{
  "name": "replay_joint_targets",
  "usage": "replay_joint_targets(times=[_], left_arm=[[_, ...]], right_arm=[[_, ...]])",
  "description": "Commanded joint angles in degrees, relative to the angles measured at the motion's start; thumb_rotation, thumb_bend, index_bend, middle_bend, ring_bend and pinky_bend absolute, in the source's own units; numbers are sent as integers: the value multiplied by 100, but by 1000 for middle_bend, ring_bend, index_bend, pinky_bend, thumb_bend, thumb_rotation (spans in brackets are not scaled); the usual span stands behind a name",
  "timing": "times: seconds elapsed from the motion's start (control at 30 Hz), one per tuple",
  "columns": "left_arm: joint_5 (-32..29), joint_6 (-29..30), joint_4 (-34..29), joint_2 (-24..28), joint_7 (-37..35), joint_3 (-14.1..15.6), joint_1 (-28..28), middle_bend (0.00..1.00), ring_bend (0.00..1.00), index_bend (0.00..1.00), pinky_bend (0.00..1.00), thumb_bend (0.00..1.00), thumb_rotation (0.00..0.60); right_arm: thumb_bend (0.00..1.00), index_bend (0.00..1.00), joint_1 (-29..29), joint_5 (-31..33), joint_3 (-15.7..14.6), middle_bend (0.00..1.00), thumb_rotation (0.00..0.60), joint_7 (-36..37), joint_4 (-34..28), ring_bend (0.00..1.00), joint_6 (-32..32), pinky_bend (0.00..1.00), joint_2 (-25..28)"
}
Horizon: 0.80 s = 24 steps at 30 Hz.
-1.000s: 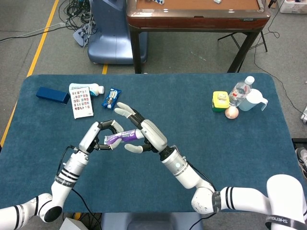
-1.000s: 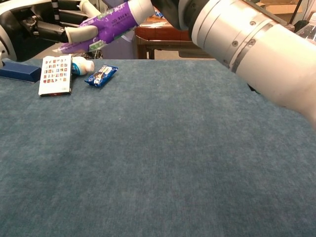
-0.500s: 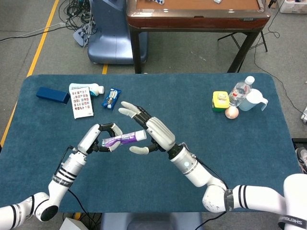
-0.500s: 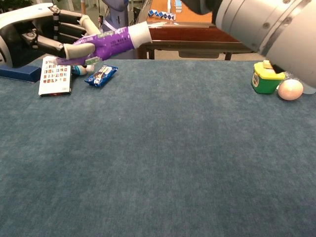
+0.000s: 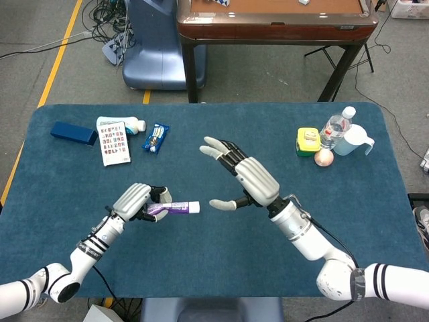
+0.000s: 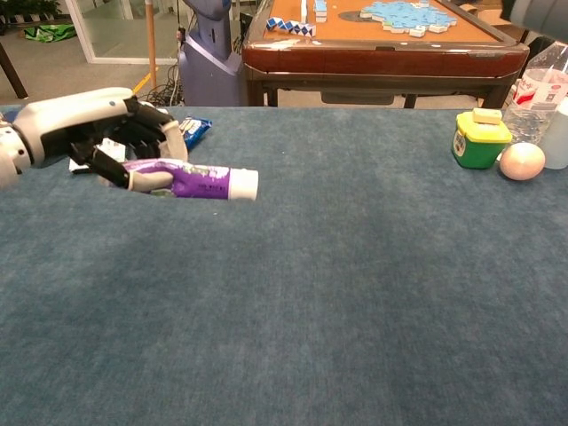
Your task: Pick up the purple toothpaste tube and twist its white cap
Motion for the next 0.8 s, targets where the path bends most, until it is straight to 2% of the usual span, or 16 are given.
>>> replay_joint_targets(times=[0.03,0.43,0.5,0.7,0.8], left_arm=[[58,-127,319,-238,248,132,-84,760,518,621,472,491,600],[44,-261,940,-664,766,319,-143,698,474,570,469,490,600],[-3,-310,957,-666,851,336,-140,658,453,534,468,489,600],[-116,-348,830,-520,961,339,-103,433,325,362,443,488,600],[-185,-307,670,-343,1009,337,-36,415,292,314,427,488,597]], right_arm=[[16,0,-125,32,-98,0,116,-56,-24,0,0,0,165],[17,0,-471,-2,-319,0,116,164,113,0,99,0,471],[17,0,-503,-6,-346,0,115,218,171,0,94,0,477],[16,0,-578,-37,-408,0,117,293,324,0,95,0,494],[17,0,-647,-52,-449,0,115,287,397,0,118,0,554]])
